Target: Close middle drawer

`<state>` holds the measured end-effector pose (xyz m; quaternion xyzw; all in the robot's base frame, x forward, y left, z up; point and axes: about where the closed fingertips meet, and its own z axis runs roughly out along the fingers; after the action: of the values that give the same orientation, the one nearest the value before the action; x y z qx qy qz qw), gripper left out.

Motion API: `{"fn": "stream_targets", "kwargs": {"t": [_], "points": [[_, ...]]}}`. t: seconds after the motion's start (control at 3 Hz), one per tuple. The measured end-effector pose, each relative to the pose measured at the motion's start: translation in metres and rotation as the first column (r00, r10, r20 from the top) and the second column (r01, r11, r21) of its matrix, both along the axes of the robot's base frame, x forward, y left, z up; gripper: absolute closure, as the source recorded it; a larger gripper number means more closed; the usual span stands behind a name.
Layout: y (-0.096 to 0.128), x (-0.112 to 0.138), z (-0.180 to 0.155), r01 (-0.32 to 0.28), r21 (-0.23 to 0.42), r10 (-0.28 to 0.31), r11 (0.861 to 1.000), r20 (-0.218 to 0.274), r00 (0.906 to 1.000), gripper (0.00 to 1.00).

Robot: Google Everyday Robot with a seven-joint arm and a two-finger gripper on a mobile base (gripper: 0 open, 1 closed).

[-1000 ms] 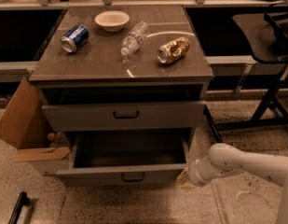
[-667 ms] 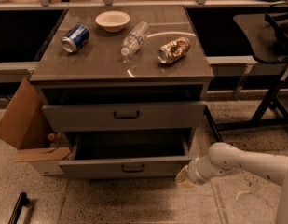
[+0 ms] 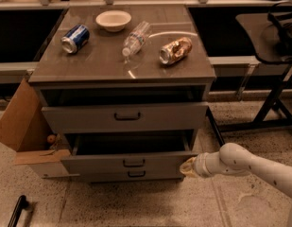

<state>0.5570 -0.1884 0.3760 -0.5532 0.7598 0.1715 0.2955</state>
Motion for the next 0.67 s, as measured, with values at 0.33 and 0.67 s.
{"fn": "stream_targets", "kwargs": {"t": [0.33,0.67], "points": [[-0.007,0.021,-0.003,0.044,0.047,-0.046,0.998,0.035,0.9983,1.0],[-0.015,0.048,-0.006,0.092,0.106,-0.099,0.99,0.067,0.9928,1.0]]}}
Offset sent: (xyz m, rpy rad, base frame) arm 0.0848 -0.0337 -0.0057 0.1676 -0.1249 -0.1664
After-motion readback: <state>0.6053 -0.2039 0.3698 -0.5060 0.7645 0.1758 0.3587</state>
